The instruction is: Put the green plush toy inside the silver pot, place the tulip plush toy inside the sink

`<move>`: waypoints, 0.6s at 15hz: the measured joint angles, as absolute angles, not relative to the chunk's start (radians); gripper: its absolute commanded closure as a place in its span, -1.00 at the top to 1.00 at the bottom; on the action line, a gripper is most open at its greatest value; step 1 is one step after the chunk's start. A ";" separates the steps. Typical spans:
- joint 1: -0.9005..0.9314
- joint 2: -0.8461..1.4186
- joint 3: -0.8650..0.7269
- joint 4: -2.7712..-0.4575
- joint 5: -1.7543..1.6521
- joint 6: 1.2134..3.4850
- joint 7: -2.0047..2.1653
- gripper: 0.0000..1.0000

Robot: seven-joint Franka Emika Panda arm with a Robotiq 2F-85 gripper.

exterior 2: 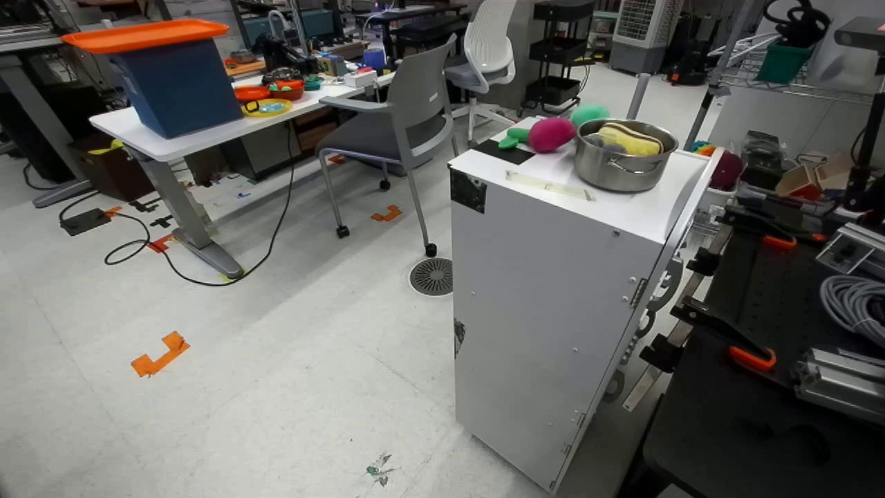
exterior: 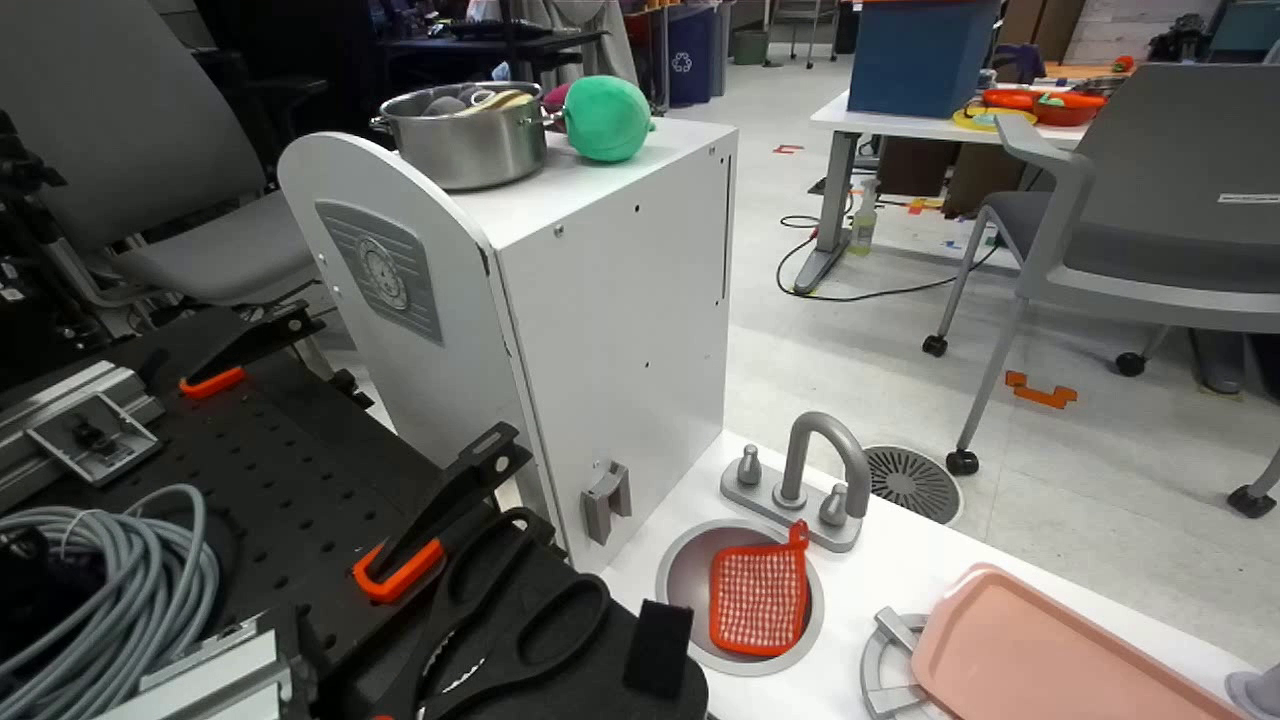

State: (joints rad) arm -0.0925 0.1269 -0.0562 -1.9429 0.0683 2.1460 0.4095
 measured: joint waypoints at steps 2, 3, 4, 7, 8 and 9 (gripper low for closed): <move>-0.080 0.134 -0.048 -1.934 0.098 2.145 0.384 1.00; -0.073 0.134 -0.045 -1.933 0.109 2.144 0.376 1.00; -0.067 0.134 -0.043 -1.932 0.117 2.140 0.373 1.00; -0.058 0.142 -0.042 -1.932 0.130 2.128 0.370 1.00; -0.058 0.146 -0.043 -1.932 0.130 2.121 0.370 1.00; -0.058 0.151 -0.044 -1.932 0.130 2.114 0.370 1.00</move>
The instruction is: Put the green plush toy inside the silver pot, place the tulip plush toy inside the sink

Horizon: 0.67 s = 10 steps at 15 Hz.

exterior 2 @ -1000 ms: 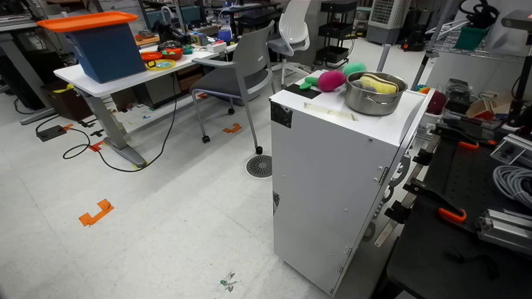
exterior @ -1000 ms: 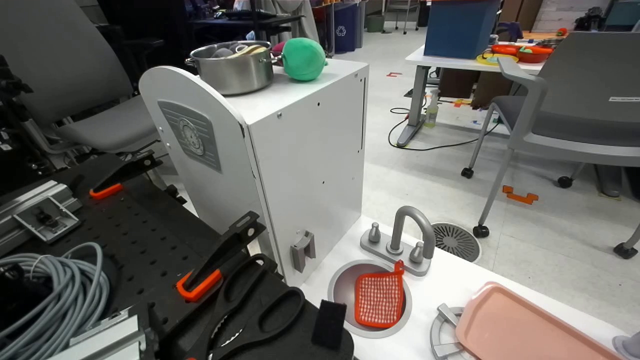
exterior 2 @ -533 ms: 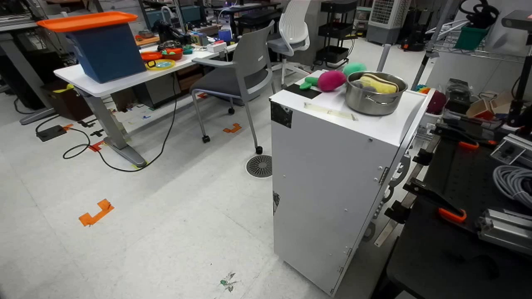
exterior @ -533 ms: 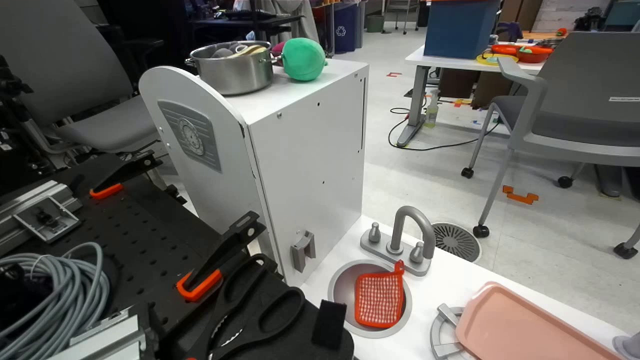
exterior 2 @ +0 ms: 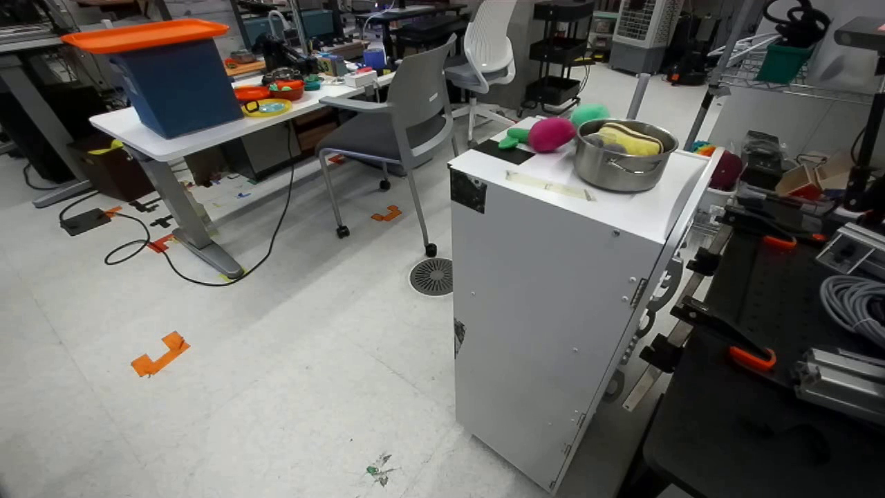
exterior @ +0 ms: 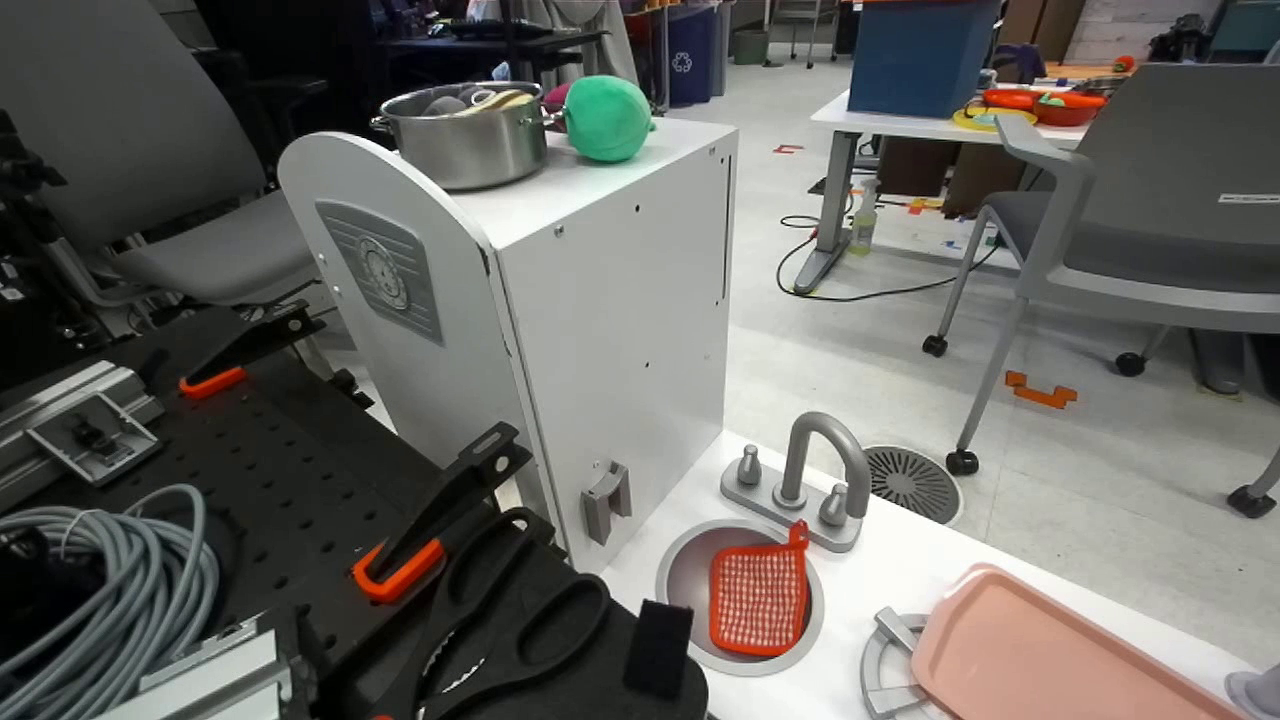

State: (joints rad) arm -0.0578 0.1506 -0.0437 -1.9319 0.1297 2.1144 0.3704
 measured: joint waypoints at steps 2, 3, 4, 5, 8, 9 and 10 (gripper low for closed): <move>-0.058 0.166 -0.046 -1.930 0.130 2.103 0.370 1.00; -0.058 0.176 -0.047 -1.929 0.130 2.099 0.370 1.00; -0.058 0.188 -0.048 -1.925 0.130 2.093 0.370 1.00; -0.058 0.202 -0.049 -1.919 0.129 2.086 0.370 1.00; -0.058 0.248 -0.050 -1.899 0.126 2.064 0.371 1.00; -0.058 0.263 -0.050 -1.892 0.126 2.063 0.372 1.00; -0.057 0.276 -0.050 -1.887 0.126 2.063 0.372 1.00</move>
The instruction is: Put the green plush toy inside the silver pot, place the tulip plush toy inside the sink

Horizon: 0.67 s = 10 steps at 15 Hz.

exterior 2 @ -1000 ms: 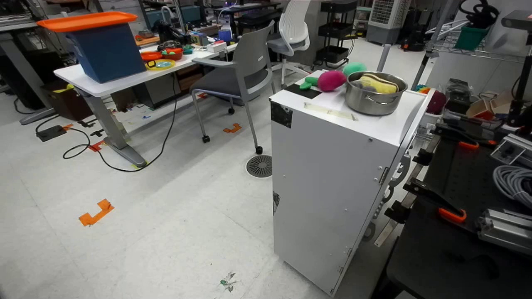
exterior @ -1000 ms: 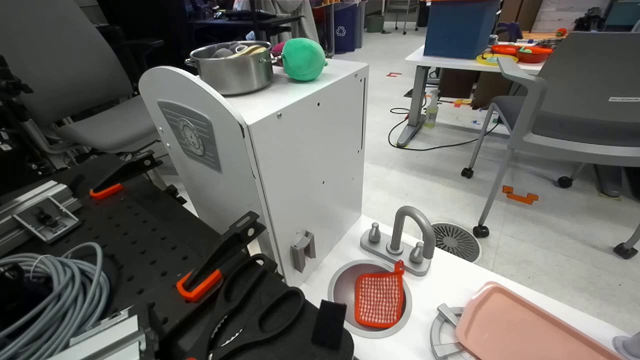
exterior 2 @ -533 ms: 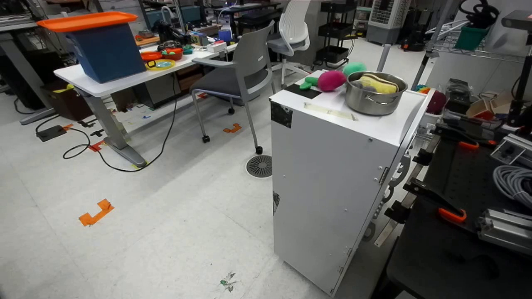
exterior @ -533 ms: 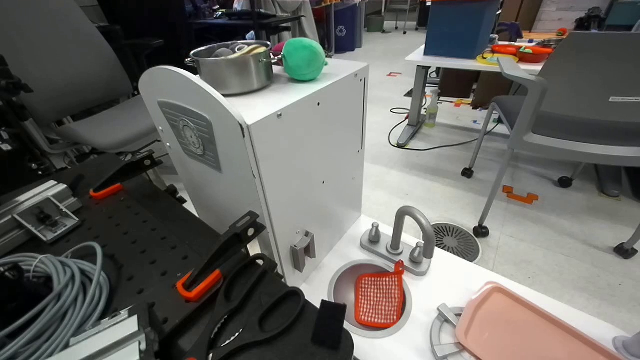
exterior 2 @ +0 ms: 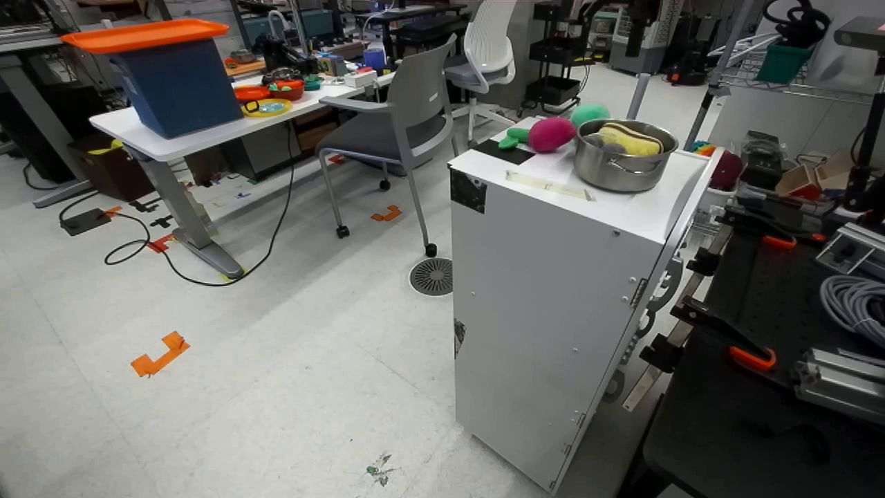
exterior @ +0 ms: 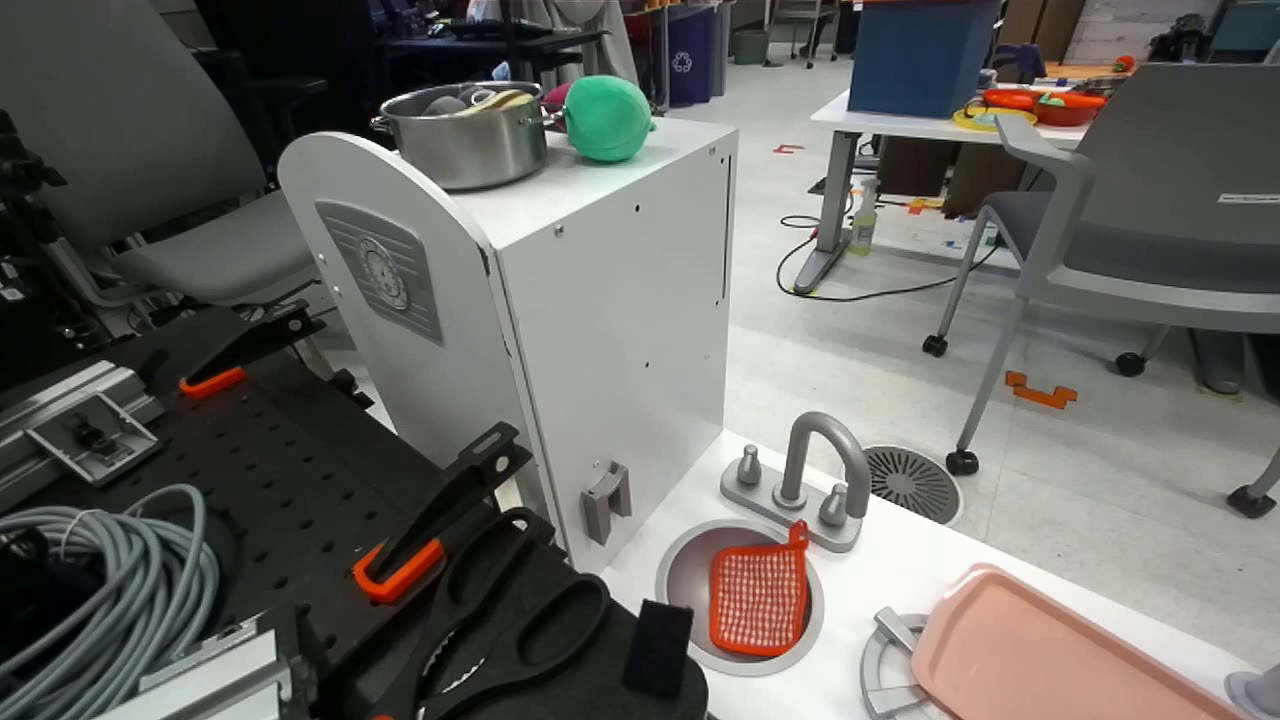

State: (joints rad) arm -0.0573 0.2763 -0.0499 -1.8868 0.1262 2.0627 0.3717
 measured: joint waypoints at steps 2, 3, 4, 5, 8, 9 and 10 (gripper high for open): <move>-0.054 0.299 -0.051 -1.878 0.122 2.064 0.378 1.00; -0.050 0.308 -0.052 -1.875 0.118 2.065 0.387 1.00; -0.046 0.316 -0.053 -1.873 0.112 2.066 0.396 1.00; -0.042 0.323 -0.053 -1.871 0.101 2.068 0.404 1.00; -0.031 0.337 -0.053 -1.868 0.090 2.068 0.409 1.00; -0.029 0.340 -0.053 -1.867 0.089 2.068 0.408 1.00; -0.027 0.341 -0.053 -1.867 0.083 2.068 0.408 1.00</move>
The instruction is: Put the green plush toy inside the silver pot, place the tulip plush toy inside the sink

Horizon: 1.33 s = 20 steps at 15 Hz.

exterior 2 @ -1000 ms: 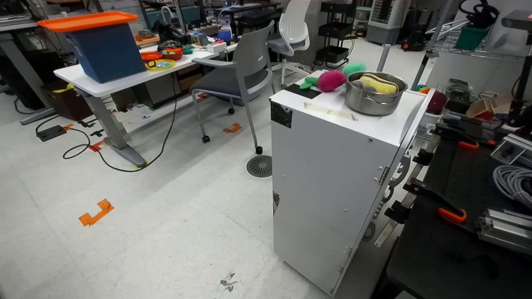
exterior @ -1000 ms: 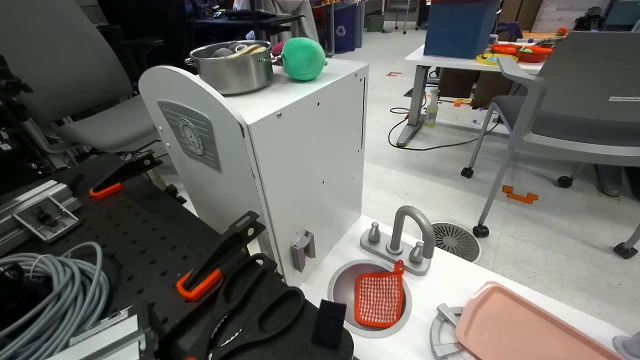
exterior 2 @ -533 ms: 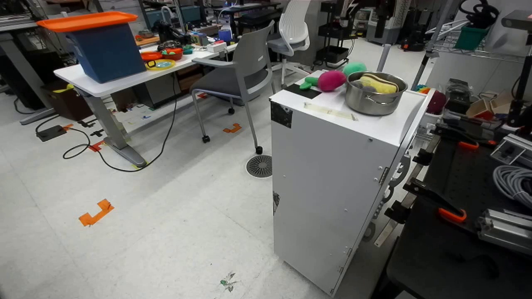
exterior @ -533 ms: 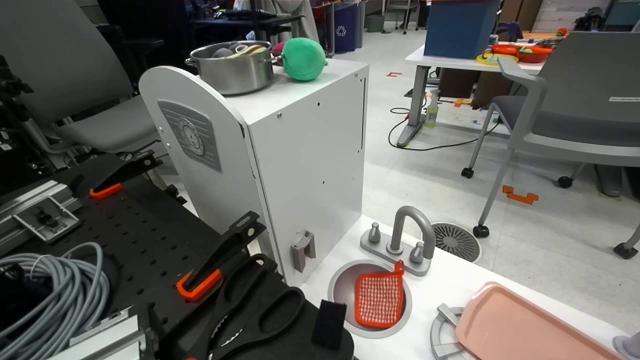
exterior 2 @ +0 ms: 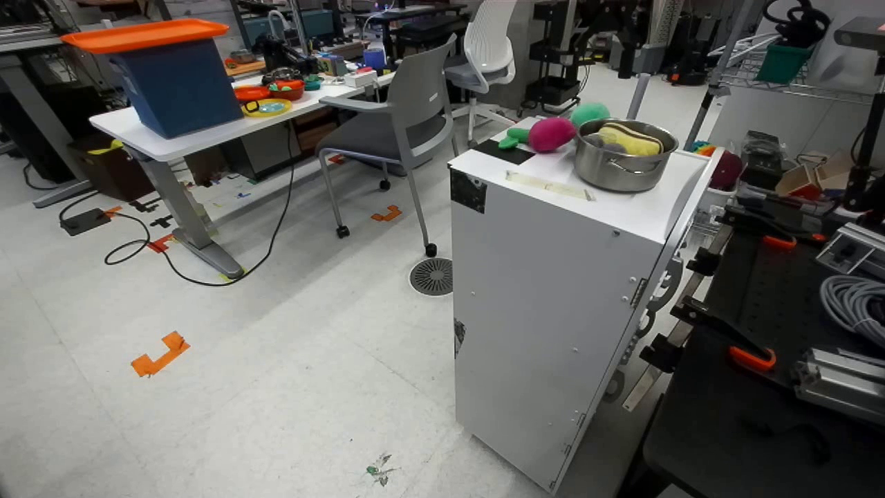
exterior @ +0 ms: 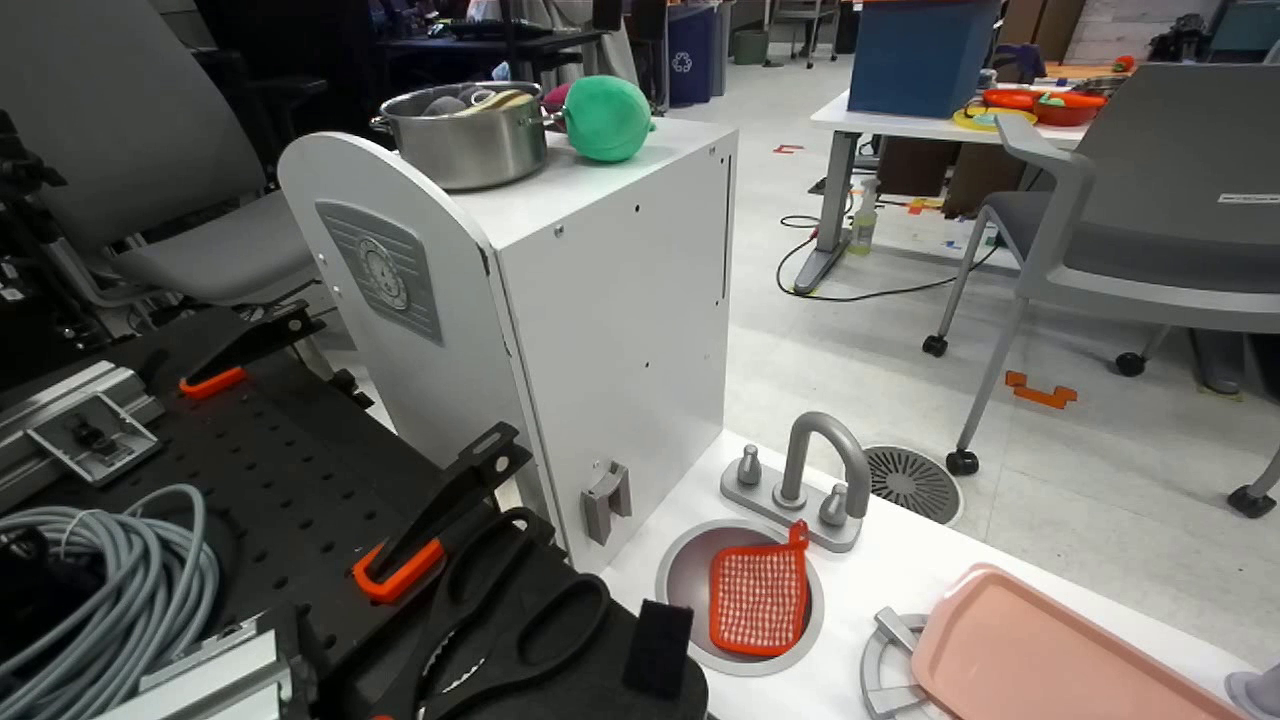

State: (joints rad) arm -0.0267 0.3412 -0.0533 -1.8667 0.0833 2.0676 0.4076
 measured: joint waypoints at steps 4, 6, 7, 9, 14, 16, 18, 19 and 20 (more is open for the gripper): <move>-0.009 0.351 -0.054 -1.867 -0.007 2.068 0.407 1.00; -0.001 0.356 -0.054 -1.869 -0.039 2.068 0.407 1.00; 0.003 0.359 -0.054 -1.869 -0.051 2.068 0.407 1.00; 0.010 0.365 -0.057 -1.869 -0.068 2.075 0.422 1.00; 0.020 0.371 -0.058 -1.874 -0.063 2.150 0.485 1.00; 0.020 0.371 -0.058 -1.874 -0.043 2.159 0.498 1.00; 0.020 0.372 -0.058 -1.874 -0.008 2.159 0.501 1.00; 0.020 0.372 -0.058 -1.874 0.011 2.158 0.501 1.00; 0.020 0.372 -0.058 -1.874 0.029 2.157 0.501 1.00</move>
State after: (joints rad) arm 0.0197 0.3715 -0.0582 -1.8740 0.0293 2.1569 0.5007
